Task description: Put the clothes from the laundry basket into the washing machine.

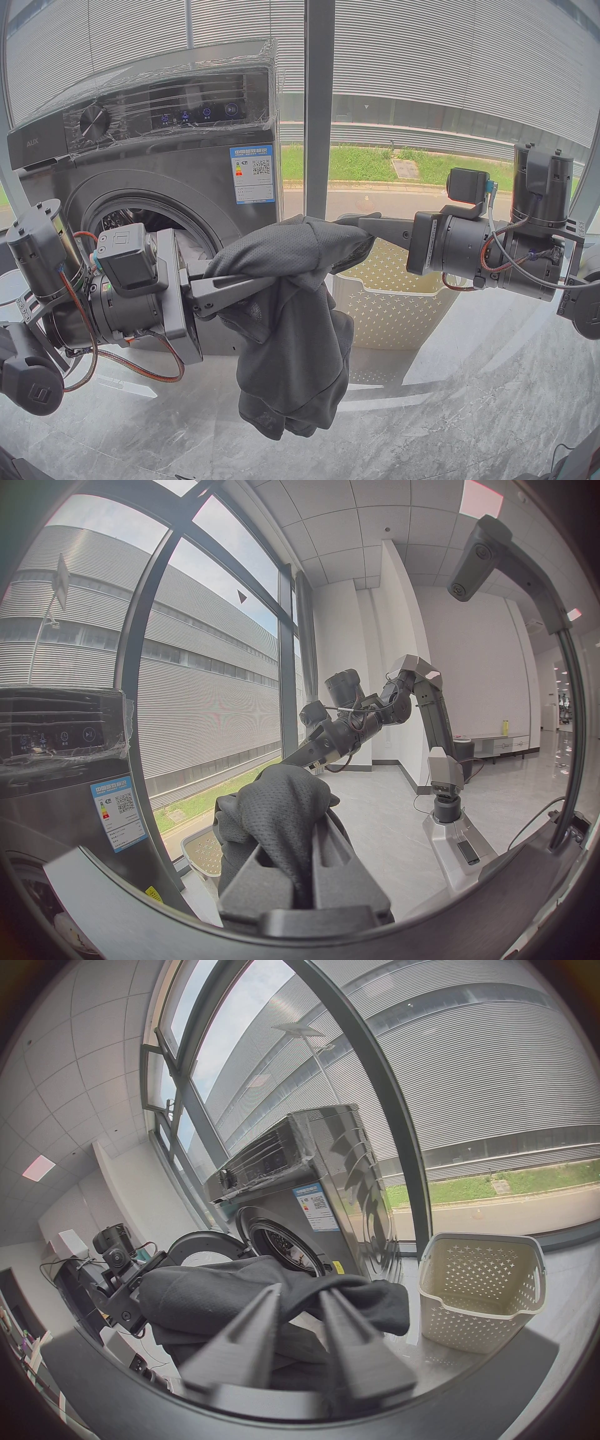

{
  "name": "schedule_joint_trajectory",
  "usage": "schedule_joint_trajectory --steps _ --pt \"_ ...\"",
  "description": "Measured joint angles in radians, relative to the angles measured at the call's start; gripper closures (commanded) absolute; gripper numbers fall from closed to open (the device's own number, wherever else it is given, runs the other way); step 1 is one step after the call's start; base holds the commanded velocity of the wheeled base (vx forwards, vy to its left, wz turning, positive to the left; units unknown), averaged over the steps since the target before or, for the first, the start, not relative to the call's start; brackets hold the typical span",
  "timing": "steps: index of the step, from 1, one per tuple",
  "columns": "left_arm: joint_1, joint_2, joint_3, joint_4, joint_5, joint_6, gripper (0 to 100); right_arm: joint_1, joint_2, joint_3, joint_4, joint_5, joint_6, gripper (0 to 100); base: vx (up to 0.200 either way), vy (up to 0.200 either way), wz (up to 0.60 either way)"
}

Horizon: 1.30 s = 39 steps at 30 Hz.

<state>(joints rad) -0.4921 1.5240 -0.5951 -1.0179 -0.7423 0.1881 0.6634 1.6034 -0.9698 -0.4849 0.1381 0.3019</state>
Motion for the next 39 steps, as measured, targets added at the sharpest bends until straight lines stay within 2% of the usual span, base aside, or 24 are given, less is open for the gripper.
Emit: schedule_joint_trajectory --steps 3,9,11,12,13,16,18,21,23,25,29,33,37,39 --pt "0.0 0.0 -0.002 0.0 0.01 -0.009 100 0.002 0.0 -0.001 -0.005 0.006 -0.001 0 0.0 0.0 0.0" --pt "0.0 0.003 -0.011 0.0 0.082 -0.084 100 -0.011 -0.009 0.046 -0.009 -0.006 0.001 0 0.0 0.0 0.0" --pt "0.0 0.004 -0.018 0.0 0.121 -0.134 100 -0.02 -0.014 0.069 -0.009 -0.019 0.001 0 0.0 0.0 0.0" --pt "0.0 0.004 -0.027 0.002 0.158 -0.179 100 -0.027 -0.019 0.087 -0.009 -0.026 0.0 0 0.0 0.0 0.0" --pt "0.0 0.005 -0.037 0.004 0.188 -0.204 100 -0.031 -0.024 0.101 -0.008 -0.029 -0.001 0 0.0 0.0 0.0" --pt "0.0 0.01 -0.073 0.009 0.277 -0.256 100 -0.033 -0.042 0.136 -0.008 -0.02 -0.008 0 0.0 0.0 0.0" --pt "0.0 0.021 -0.105 0.013 0.349 -0.293 100 -0.01 -0.061 0.158 -0.009 0.013 -0.022 0 0.0 0.0 0.0" --pt "0.0 0.036 -0.133 0.015 0.409 -0.332 100 0.037 -0.081 0.183 -0.011 0.053 -0.044 0 0.0 0.0 0.0" --pt "-0.004 0.048 -0.15 0.017 0.448 -0.375 100 0.072 -0.092 0.204 -0.017 0.071 -0.066 0 0.0 0.0 0.0" --pt "-0.011 0.061 -0.166 0.018 0.487 -0.42 100 0.104 -0.098 0.226 -0.02 0.082 -0.083 0 0.0 0.0 0.0" --pt "-0.032 0.075 -0.18 0.019 0.535 -0.48 100 0.139 -0.08 0.239 -0.041 0.083 -0.1 0 0.0 0.0 0.0" --pt "-0.053 0.082 -0.186 0.019 0.561 -0.514 100 0.157 -0.024 0.224 -0.064 0.055 -0.107 0 0.0 0.0 0.0" --pt "-0.078 0.084 -0.189 0.019 0.57 -0.53 100 0.16 0.048 0.191 -0.092 -0.001 -0.103 0 0.0 0.0 0.0" --pt "-0.093 0.083 -0.189 0.018 0.572 -0.548 100 0.157 0.077 0.179 -0.107 -0.037 -0.097 0 0.0 0.0 0.0"
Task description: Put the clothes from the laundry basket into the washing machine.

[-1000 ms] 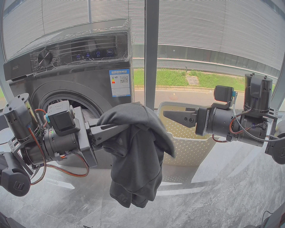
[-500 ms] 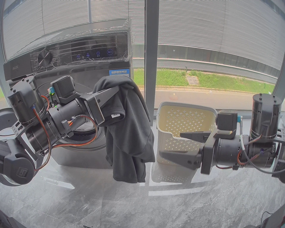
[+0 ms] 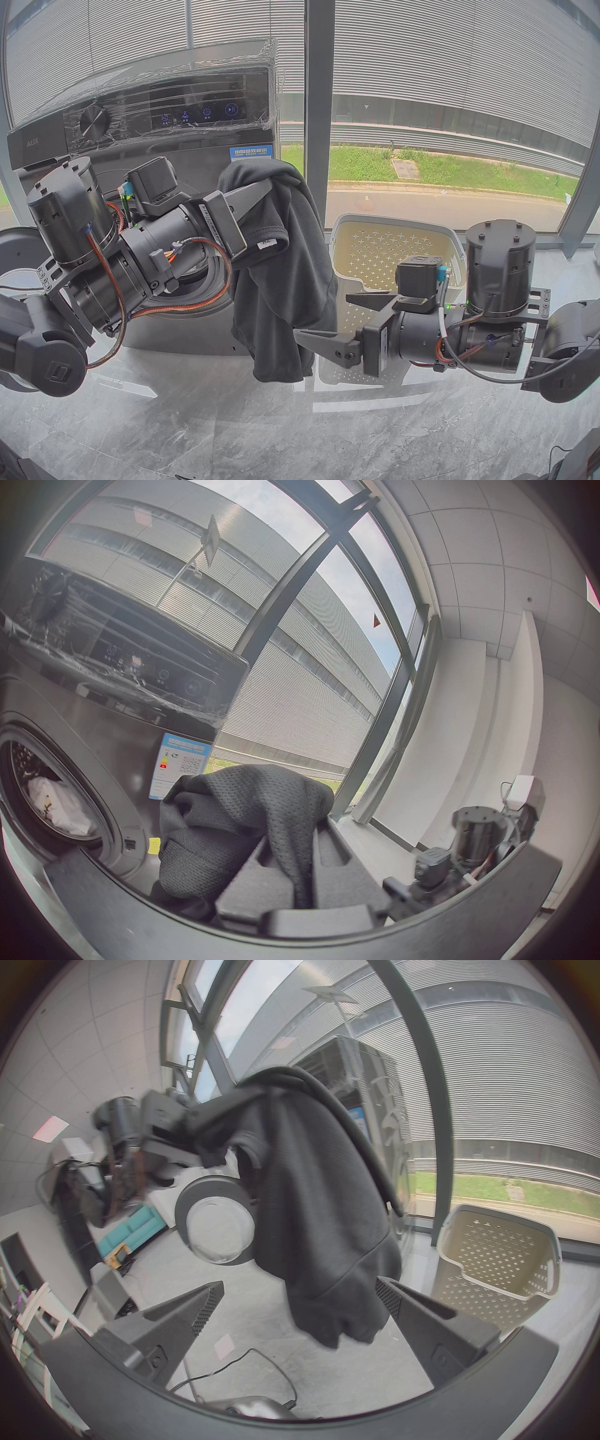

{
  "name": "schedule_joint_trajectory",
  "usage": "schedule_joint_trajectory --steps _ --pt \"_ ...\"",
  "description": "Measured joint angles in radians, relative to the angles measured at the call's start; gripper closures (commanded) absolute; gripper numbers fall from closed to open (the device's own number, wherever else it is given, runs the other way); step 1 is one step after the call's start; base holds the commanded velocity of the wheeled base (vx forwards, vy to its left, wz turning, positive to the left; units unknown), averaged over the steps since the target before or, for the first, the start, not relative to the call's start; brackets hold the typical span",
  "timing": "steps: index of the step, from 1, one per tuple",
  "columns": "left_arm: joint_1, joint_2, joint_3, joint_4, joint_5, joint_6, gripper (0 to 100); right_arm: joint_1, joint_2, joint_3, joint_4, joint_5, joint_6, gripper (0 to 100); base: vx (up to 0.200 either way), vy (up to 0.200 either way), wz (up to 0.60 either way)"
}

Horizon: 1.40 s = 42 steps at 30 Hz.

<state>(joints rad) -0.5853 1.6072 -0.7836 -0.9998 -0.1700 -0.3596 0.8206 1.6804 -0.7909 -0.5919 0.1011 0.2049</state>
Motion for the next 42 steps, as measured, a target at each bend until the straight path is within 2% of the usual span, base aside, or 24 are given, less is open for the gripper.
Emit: schedule_joint_trajectory --steps 4,7,17,27,32,33,42 --pt "-0.022 -0.003 0.001 -0.001 0.023 -0.035 100 -0.014 0.045 -0.019 -0.011 -0.073 0.016 0 0.0 0.0 0.0" --pt "-0.029 -0.004 0.001 -0.001 0.032 -0.044 100 -0.025 0.064 -0.026 -0.013 -0.087 0.021 0 0.0 0.0 0.0" --pt "-0.058 -0.008 0.0 -0.001 0.034 -0.046 100 -0.025 0.106 -0.082 -0.017 -0.079 0.021 0 0.0 0.0 0.0" --pt "-0.062 -0.009 -0.002 -0.003 0.034 -0.047 100 0.006 0.158 -0.163 -0.029 -0.078 0.023 0 0.0 0.0 0.0" --pt "-0.062 -0.01 -0.002 -0.003 0.034 -0.047 100 0.008 0.174 -0.171 -0.03 -0.077 0.023 0 0.0 0.0 0.0" --pt "-0.062 -0.01 -0.002 -0.003 0.033 -0.046 100 0.008 0.177 -0.171 -0.03 -0.077 0.023 100 0.0 0.0 0.0" --pt "-0.061 -0.01 -0.002 -0.003 0.034 -0.047 100 0.009 0.175 -0.173 -0.033 -0.083 0.024 100 0.0 0.0 0.0"
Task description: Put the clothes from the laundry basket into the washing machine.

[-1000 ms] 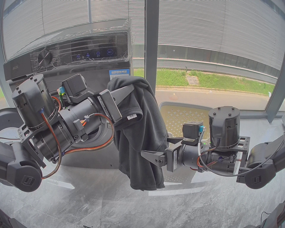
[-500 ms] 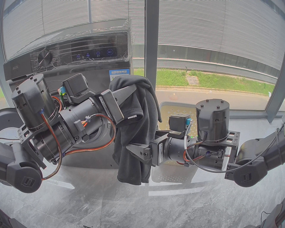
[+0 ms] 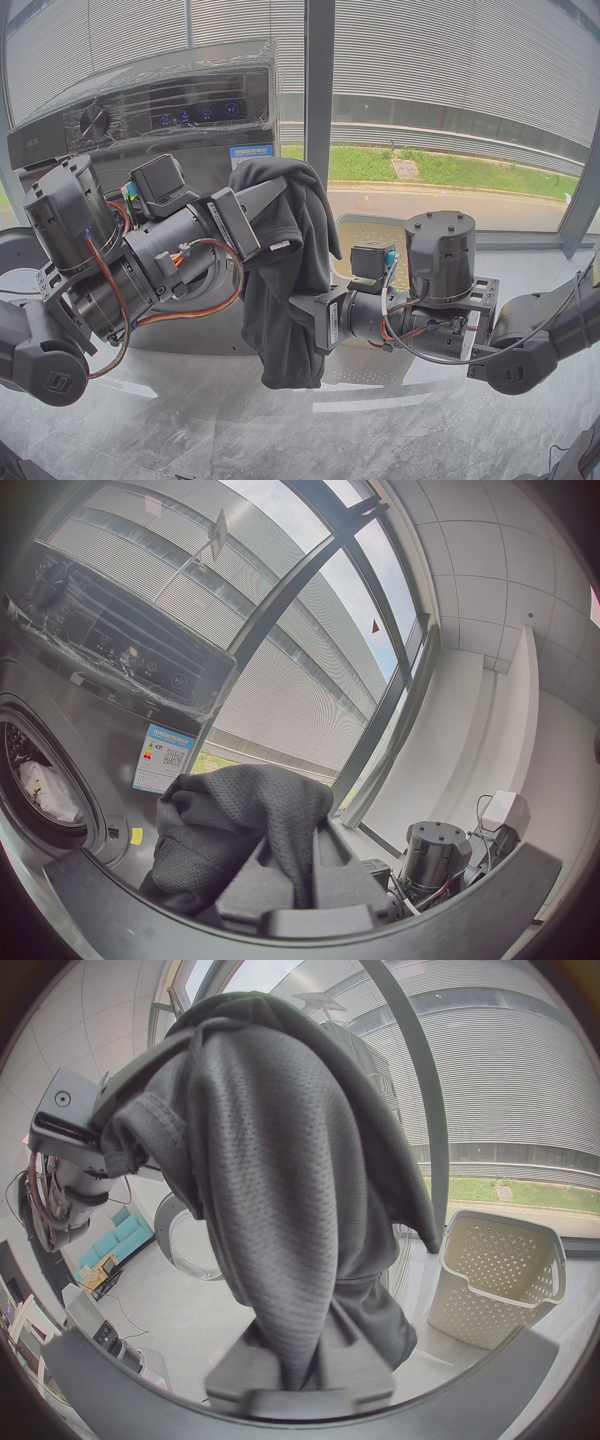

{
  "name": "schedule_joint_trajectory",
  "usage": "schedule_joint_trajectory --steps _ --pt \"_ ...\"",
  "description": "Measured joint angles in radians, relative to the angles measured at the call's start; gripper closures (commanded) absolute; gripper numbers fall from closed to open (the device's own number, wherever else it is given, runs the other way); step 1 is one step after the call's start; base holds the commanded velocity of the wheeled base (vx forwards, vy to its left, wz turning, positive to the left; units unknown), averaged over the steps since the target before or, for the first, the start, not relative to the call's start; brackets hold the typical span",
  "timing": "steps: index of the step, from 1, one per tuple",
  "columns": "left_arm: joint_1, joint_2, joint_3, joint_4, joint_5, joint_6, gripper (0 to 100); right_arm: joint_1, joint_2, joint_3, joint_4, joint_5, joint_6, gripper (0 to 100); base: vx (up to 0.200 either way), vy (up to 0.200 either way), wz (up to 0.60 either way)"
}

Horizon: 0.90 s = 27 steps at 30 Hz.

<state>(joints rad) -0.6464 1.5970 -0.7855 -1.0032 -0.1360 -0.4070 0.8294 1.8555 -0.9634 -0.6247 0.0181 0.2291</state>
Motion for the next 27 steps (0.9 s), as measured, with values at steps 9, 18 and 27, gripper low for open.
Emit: schedule_joint_trajectory --steps 9,18,27 --pt "0.018 0.003 0.008 0.0 0.005 0.001 100 -0.001 -0.065 0.028 -0.001 -0.007 -0.004 100 0.0 0.0 0.0" --pt "0.07 0.018 0.015 -0.001 0.008 0.008 100 0.0 -0.221 0.196 -0.001 0.005 -0.017 100 0.0 0.0 0.0" --pt "0.079 0.027 0.028 0.001 0.007 0.012 100 -0.003 -0.369 0.312 0.0 0.074 -0.016 100 0.0 0.0 0.0"
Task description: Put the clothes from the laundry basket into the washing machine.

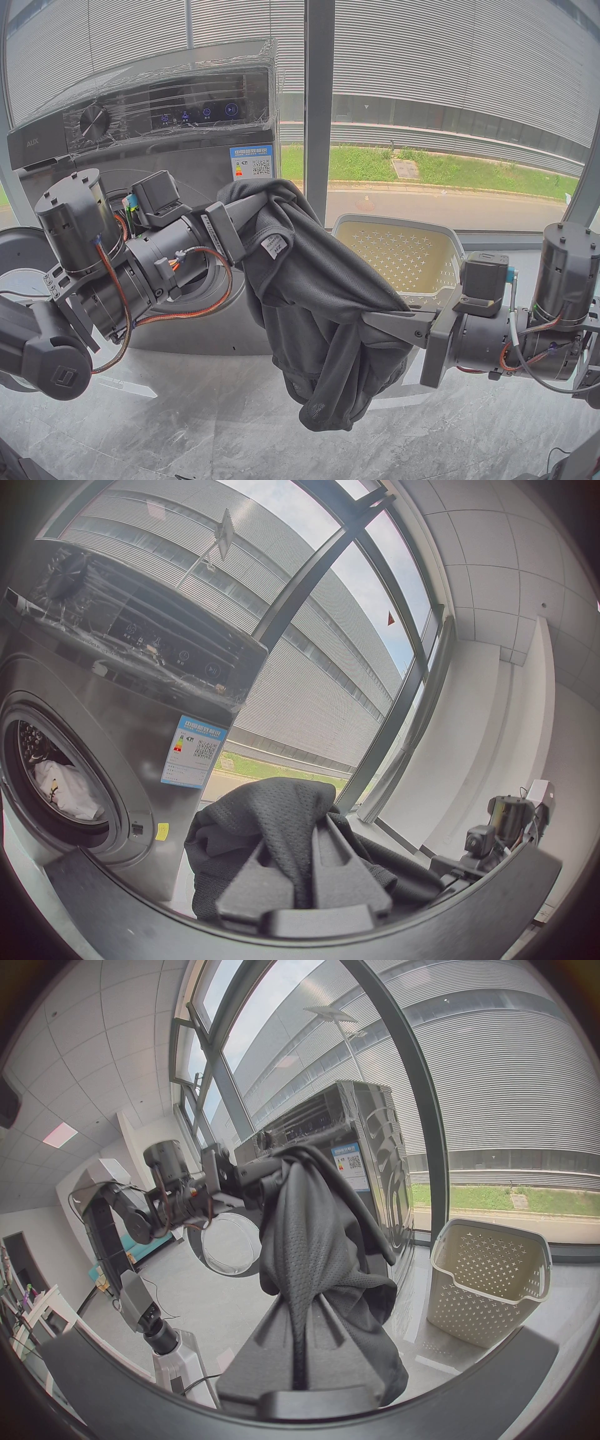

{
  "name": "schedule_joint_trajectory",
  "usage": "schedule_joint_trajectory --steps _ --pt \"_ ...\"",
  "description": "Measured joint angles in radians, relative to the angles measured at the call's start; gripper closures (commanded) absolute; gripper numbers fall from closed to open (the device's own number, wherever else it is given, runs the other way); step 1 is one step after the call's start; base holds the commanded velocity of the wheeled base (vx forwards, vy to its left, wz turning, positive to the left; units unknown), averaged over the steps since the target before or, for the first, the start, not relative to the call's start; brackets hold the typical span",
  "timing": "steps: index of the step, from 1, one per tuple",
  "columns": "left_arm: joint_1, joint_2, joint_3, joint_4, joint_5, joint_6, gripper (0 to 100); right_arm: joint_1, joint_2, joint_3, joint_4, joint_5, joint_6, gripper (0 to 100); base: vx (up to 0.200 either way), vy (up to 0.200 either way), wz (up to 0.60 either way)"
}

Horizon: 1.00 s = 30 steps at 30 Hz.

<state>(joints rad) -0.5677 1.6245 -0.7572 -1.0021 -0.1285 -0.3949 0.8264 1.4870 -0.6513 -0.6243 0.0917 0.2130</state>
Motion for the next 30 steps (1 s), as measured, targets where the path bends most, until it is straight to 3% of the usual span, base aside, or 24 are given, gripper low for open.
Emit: schedule_joint_trajectory --steps 5,18,25,30 --pt "-0.008 -0.004 0.049 -0.005 0.0 0.001 100 -0.003 -0.044 0.003 0.001 0.03 0.003 100 0.0 0.0 0.0" --pt "-0.042 -0.054 0.099 -0.003 0.0 -0.008 100 -0.075 -0.096 -0.075 0.001 0.042 0.003 100 0.0 0.0 0.0" --pt "-0.034 -0.058 0.11 -0.01 0.0 -0.008 100 -0.073 -0.131 -0.109 0.022 0.113 0.007 100 0.0 0.0 0.0" --pt "-0.027 -0.066 0.124 -0.011 0.0 -0.008 100 -0.096 -0.152 -0.113 0.027 0.131 0.034 100 0.0 0.0 0.0"
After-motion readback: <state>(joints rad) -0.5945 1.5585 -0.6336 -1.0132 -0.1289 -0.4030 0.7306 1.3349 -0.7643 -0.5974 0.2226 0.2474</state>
